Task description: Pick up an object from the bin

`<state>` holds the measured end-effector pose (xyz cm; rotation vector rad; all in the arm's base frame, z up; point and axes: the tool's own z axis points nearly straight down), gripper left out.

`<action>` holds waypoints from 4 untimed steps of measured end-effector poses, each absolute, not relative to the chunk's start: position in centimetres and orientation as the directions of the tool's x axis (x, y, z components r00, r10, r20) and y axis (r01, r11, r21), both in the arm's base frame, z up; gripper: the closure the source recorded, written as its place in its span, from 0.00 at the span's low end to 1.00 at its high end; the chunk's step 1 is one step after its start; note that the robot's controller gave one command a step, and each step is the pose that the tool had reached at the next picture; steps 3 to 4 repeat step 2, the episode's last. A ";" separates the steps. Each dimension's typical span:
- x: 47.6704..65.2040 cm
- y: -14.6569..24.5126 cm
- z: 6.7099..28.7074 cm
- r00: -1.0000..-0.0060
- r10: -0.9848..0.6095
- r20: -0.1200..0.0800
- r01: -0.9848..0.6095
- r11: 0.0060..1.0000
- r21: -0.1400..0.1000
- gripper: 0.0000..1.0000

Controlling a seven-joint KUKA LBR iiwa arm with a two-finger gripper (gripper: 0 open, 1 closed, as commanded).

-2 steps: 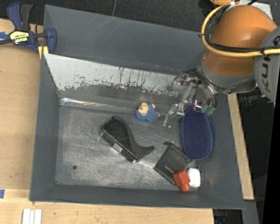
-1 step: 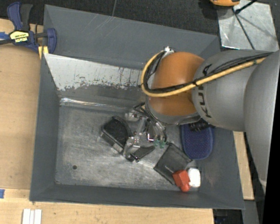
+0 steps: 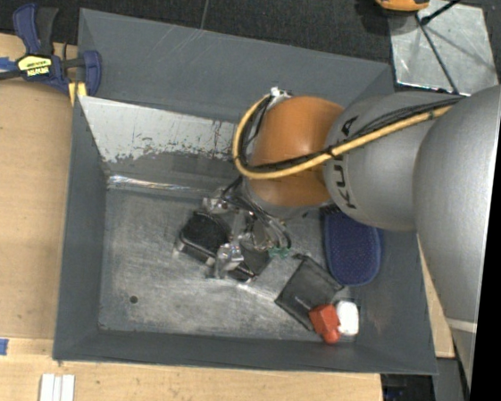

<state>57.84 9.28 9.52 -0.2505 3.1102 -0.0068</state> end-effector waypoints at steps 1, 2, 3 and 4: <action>58.0 9.4 9.6 -0.987 -0.159 -0.028 -0.159 0.987 -0.005 1.00; 58.5 8.3 23.2 -0.988 -0.154 -0.005 -0.154 0.988 -0.001 1.00; 58.5 8.3 23.2 -0.988 -0.154 -0.005 -0.154 0.988 -0.001 1.00; 58.5 8.3 23.2 -0.988 -0.154 -0.005 -0.154 0.988 -0.001 1.00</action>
Offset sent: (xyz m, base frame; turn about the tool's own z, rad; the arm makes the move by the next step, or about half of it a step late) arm 0.0000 0.0000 0.0000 0.0000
